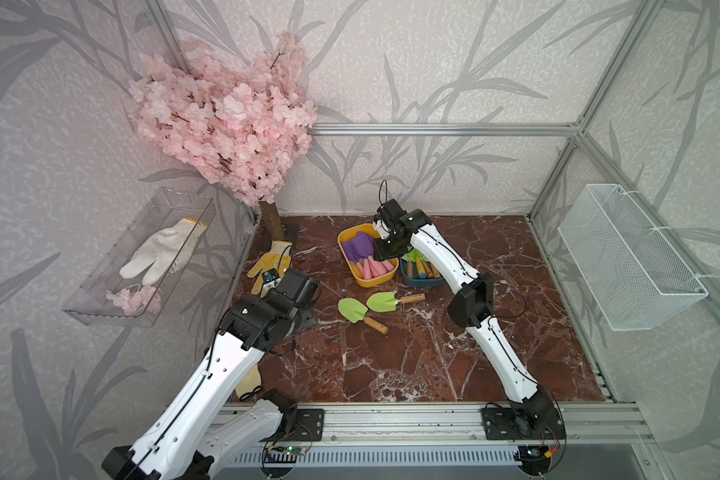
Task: Sort the small shovels by color and place them into the storage box
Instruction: Place the shovel in the storage box, then pick up the shovel from the center of the board.
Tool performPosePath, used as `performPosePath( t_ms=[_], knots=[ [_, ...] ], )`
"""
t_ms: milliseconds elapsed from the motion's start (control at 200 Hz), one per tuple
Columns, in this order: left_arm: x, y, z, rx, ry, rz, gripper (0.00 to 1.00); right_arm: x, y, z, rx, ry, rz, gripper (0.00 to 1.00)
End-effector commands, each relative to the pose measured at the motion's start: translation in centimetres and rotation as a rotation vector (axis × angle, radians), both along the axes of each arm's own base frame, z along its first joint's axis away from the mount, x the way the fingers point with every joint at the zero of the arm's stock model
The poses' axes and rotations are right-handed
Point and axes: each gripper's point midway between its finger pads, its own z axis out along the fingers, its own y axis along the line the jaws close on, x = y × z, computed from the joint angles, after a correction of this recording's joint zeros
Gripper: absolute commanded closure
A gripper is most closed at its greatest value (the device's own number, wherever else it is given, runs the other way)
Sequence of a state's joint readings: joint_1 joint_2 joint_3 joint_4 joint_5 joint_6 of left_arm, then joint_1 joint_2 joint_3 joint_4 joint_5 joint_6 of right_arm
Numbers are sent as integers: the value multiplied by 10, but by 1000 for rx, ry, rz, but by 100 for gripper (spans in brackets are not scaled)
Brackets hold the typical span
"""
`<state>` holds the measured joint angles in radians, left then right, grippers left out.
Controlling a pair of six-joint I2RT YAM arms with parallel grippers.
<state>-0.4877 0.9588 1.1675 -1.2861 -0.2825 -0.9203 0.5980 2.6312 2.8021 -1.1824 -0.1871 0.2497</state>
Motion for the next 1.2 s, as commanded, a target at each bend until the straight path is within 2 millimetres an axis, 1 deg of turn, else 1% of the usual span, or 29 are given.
performPosePath(
  t_ms=[0, 100, 195, 310, 395, 545, 565, 575, 600, 610, 660, 705, 735, 750, 760, 790, 900, 1040, 1130, 1195],
  knots=[
    [-1, 0, 6, -15, -2, 13, 35, -4, -10, 77, 42, -136, 26, 52],
    [-1, 0, 8, -19, -1, 13, 36, -12, -17, 107, 39, -193, 60, 53],
    [-1, -2, 8, -29, 2, 11, 36, -21, -25, 130, 25, -245, 106, 53],
    [-2, -7, 5, -49, 21, 8, 37, -34, -36, 150, 3, -297, 153, 52],
    [-3, -11, 2, -61, 35, 1, 37, -44, -46, 157, -32, -335, 198, 52],
    [-5, -14, 0, -73, 39, -4, 38, -72, -59, 154, -62, -366, 300, 52],
    [-5, -15, -1, -76, 42, -7, 38, -77, -60, 149, -68, -363, 314, 52],
    [-5, -15, -1, -76, 44, -7, 38, -79, -61, 151, -65, -373, 319, 52],
    [-5, -16, -2, -77, 46, -9, 38, -85, -64, 147, -73, -374, 334, 52],
    [-6, -16, -2, -77, 46, -10, 38, -86, -64, 148, -73, -384, 340, 52],
    [-6, -17, -3, -79, 48, -10, 38, -99, -68, 139, -82, -393, 376, 52],
    [-6, -18, -4, -80, 51, -12, 38, -110, -69, 136, -78, -420, 418, 52],
    [-6, -19, -4, -81, 51, -14, 38, -119, -70, 130, -76, -424, 451, 51],
    [-6, -20, -4, -81, 51, -15, 38, -122, -69, 123, -75, -418, 472, 51],
    [-6, -20, -4, -81, 50, -14, 38, -126, -71, 127, -68, -434, 481, 51],
    [-6, -21, -4, -81, 50, -16, 38, -135, -72, 124, -63, -444, 518, 51],
    [-5, -24, -5, -76, 53, -25, 38, -164, -75, 101, -68, -466, 651, 49],
    [-3, -28, -8, -74, 62, -34, 38, -184, -83, 65, -108, -406, 749, 48],
    [-4, -29, -9, -70, 71, -40, 38, -189, -89, 42, -162, -363, 805, 48],
    [-4, -30, -9, -70, 68, -41, 38, -188, -91, 31, -197, -354, 831, 48]
  ],
)
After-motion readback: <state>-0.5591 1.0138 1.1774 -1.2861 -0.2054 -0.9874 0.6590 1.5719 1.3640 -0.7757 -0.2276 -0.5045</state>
